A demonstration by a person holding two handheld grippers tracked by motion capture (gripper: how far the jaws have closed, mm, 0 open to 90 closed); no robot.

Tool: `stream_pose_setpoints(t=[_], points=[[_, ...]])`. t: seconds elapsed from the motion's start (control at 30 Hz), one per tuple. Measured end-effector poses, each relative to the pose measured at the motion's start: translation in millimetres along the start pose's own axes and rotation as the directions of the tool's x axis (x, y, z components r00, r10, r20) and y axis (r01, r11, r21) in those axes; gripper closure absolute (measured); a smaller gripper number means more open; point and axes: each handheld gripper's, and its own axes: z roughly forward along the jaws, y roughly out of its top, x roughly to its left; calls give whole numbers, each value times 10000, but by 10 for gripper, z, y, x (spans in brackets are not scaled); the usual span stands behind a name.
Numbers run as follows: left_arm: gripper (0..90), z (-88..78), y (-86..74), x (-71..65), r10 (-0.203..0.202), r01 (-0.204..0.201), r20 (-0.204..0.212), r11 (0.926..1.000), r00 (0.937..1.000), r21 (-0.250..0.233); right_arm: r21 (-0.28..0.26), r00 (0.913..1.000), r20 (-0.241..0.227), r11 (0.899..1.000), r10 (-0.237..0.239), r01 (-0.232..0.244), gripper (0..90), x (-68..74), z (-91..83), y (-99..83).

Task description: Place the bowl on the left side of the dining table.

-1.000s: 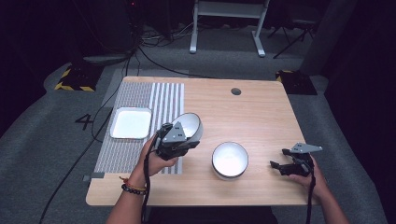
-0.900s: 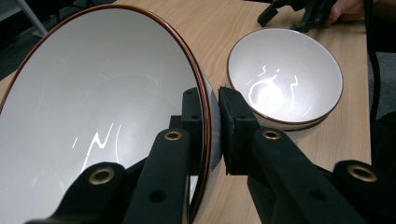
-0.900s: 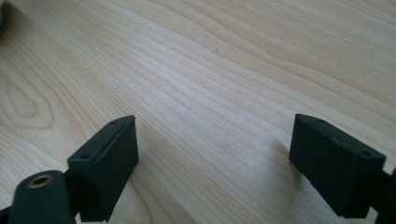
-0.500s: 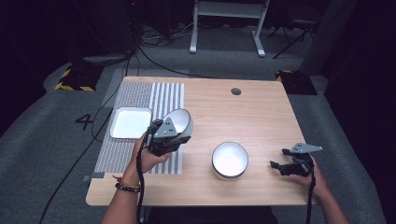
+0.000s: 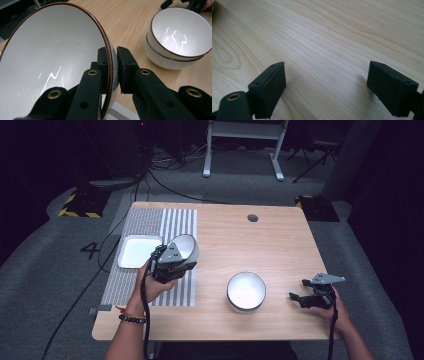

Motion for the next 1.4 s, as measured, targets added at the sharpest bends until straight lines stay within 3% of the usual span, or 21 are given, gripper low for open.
stream_pose_setpoints(t=[0.1, 0.27, 0.47, 0.6, 0.63, 0.7, 0.73, 0.77, 0.83, 1.4], points=[[811, 3, -27, 27, -222, 222, -35, 9997, 9997, -139, -7, 10000, -1, 10000, -8, 8, 157, -1, 0, 0], [811, -18, -59, 101, -105, 107, -243, 9999, 9996, 64, 1, 10000, -21, 10000, -29, 29, 157, -2, -1, 0], [811, -51, -94, 181, -380, 385, -398, 9992, 9985, 100, -8, 10000, -3, 10000, -17, 17, 157, -1, 1, 0], [811, -63, -101, 237, -278, 288, -595, 9994, 9978, 165, -6, 10000, -2, 10000, -16, 16, 157, -1, 0, 0], [811, -56, -104, 238, -456, 464, -584, 9988, 9973, 124, -15, 10000, -9, 10000, -29, 29, 157, -2, 1, 0], [811, -67, -108, 273, -360, 373, -611, 9991, 9975, 200, -5, 10000, -2, 10000, -6, 6, 157, -1, 0, 0], [811, -62, -110, 272, -511, 520, -614, 9986, 9968, 136, -3, 10000, -1, 10000, -2, 2, 157, 0, 0, 0], [811, -74, -106, 291, -352, 370, -704, 9990, 9969, 245, -9, 10000, -4, 10000, -11, 11, 157, -1, 1, 0], [811, -71, -111, 307, -495, 511, -649, 9984, 9967, 236, -2, 10000, 3, 10000, -20, 20, 157, -2, 0, 0], [811, -83, -126, 546, -888, 956, -1219, 9941, 9886, 510, -6, 10000, -1, 10000, -30, 30, 157, -3, 1, 0]])
